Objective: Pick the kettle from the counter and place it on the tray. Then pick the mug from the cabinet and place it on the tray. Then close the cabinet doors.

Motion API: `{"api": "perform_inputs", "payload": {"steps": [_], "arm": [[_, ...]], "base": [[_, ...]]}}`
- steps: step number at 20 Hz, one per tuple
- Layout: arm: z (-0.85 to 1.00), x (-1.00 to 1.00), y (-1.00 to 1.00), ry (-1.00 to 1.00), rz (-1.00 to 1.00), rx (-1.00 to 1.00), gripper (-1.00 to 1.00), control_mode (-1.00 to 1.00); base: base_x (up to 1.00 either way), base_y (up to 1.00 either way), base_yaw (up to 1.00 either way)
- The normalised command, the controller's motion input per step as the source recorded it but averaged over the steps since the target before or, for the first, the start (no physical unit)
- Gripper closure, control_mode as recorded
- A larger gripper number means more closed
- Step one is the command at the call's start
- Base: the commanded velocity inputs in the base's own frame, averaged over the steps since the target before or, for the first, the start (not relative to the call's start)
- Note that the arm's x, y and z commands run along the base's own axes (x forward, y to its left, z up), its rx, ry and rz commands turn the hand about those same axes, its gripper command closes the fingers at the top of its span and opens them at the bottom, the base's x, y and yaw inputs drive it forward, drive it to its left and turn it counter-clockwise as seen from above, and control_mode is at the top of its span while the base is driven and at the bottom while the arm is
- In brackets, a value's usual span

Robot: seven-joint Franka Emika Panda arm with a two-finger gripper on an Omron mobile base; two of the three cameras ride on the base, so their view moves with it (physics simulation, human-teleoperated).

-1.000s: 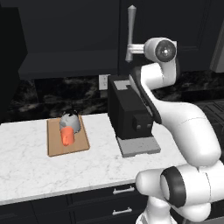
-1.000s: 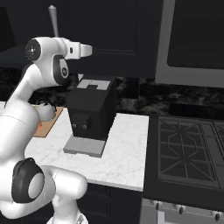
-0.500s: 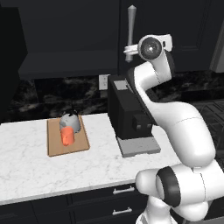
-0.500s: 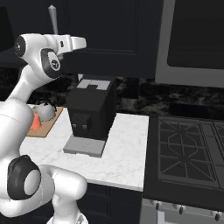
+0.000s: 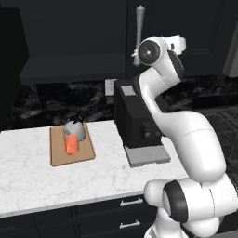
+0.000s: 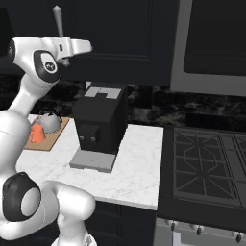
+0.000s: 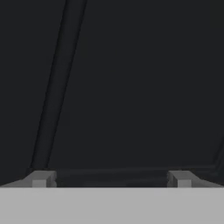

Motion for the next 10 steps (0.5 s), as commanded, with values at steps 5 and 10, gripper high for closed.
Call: {"api": "perform_inputs", "payload": {"steps": [5, 10], "arm": [[0.00, -0.34, -0.18, 0.00, -0.12, 0.00, -1.00, -1.00], [0.05, -0.66, 0.00, 0.00, 0.00, 0.00, -1.00, -1.00]], "base": [[0.00, 0.00, 0.00], [0.00, 0.00, 0.00]]}}
